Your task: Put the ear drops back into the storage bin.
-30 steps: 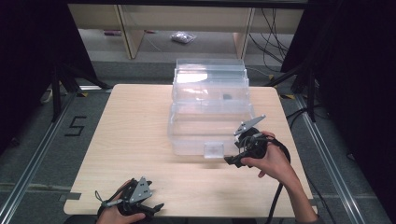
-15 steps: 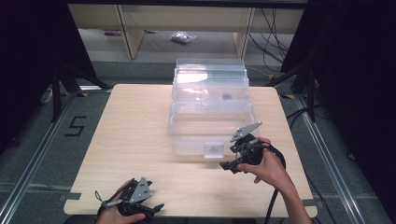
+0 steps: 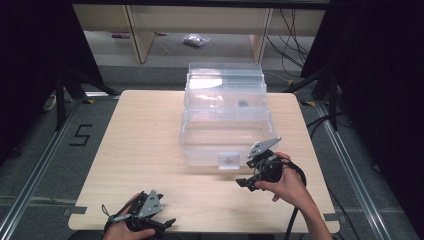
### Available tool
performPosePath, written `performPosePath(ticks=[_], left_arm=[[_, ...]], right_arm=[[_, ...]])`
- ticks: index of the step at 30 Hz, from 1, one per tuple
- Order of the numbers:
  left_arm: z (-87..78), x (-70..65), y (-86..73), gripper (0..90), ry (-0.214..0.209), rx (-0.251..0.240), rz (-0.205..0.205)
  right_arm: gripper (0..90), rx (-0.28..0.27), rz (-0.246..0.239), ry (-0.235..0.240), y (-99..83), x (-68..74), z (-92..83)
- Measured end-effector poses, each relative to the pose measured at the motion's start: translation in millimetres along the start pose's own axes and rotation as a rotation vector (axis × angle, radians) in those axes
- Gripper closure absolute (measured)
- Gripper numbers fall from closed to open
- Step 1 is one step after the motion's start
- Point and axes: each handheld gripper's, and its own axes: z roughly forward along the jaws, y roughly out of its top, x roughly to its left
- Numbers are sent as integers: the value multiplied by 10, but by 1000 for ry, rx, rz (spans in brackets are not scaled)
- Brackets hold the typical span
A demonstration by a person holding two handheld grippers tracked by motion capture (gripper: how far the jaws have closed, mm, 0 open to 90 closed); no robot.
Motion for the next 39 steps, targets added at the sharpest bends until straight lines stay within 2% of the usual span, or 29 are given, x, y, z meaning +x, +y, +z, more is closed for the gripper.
performPosePath(ticks=[2, 4, 5, 6, 7, 9, 10, 11, 12, 13, 15, 16, 17, 18, 20, 21, 22, 25, 26, 27, 28, 29, 30, 31, 32, 33, 35, 37, 39], left_arm=[[-1, -1, 0, 153, 1, 0, -1], [2, 2, 1, 153, -1, 3, 2], [-3, 0, 4, 153, 4, 10, 3], [-3, 0, 4, 153, 3, 10, 4], [-4, 0, 3, 153, 4, 10, 5], [-4, 1, 4, 153, 4, 9, 3], [-3, 2, 3, 153, 3, 9, 2], [-3, 1, 4, 154, 3, 9, 3], [-3, -1, 3, 153, 4, 11, 3], [-4, -2, 4, 153, 5, 11, 4], [-4, -2, 4, 153, 4, 10, 3], [-4, -2, 4, 153, 5, 11, 3], [-2, -3, 5, 153, 5, 12, 4], [-2, -4, 6, 153, 3, 13, 6], [1, -7, 9, 153, 9, 13, 8], [-1, -9, 10, 153, 2, 9, 5], [-1, -3, 10, 153, 5, 15, 11], [1, 0, 4, 154, 5, 5, 4], [1, 2, 3, 154, 7, 3, 1], [4, -6, 0, 153, 5, 7, -17], [-7, 3, 8, 154, 12, 11, 8], [-6, 3, 7, 153, 12, 11, 7], [-6, 1, 8, 154, 9, 10, 6], [-6, 2, 8, 154, 9, 11, 6], [-5, 3, 8, 154, 9, 11, 6], [-5, 2, 7, 154, 9, 11, 5], [-5, 1, 7, 153, 9, 11, 4], [-5, 1, 8, 153, 11, 13, 6], [-1, 1, 7, 154, 11, 14, 6]], right_arm=[[257, -4, 21, -3, -19, 11, 3], [257, 0, 2, 3, -34, 8, 12], [257, 6, 21, 15, -44, 23, 15], [257, 6, 22, -7, -53, 31, 24], [257, 13, 26, -2, -59, 42, 32], [256, 6, 1, 6, -71, 47, 55], [257, 6, 19, 14, -81, 65, 68], [257, 6, 4, 12, -87, 57, 73], [257, 1, 36, 12, -102, 80, 84], [257, -1, 8, 14, -106, 61, 81], [254, 1, 39, 13, -127, 79, 86], [254, -16, 34, 8, -140, 68, 107], [251, -9, 40, -8, -150, 72, 102], [250, -5, 32, 4, -161, 61, 116], [249, -35, 31, 10, -187, 73, 138], [248, -29, 45, 20, -200, 85, 138], [246, -17, 48, 2, -212, 83, 136], [243, -36, 49, 21, -250, 89, 188], [243, -14, 61, 11, -263, 92, 183], [243, -32, 63, 12, -274, 96, 202], [243, -20, 77, -4, -283, 98, 200], [243, -17, 81, 12, -295, 102, 200], [242, -30, 79, 17, -307, 98, 223], [242, -14, 68, 24, -313, 91, 218], [242, -6, 85, 4, -321, 92, 217], [242, -36, 58, 11, -337, 79, 254], [241, -7, 89, 3, -355, 83, 257], [241, -15, 79, 18, -373, 78, 275], [241, -27, 100, 0, -396, 87, 293]])
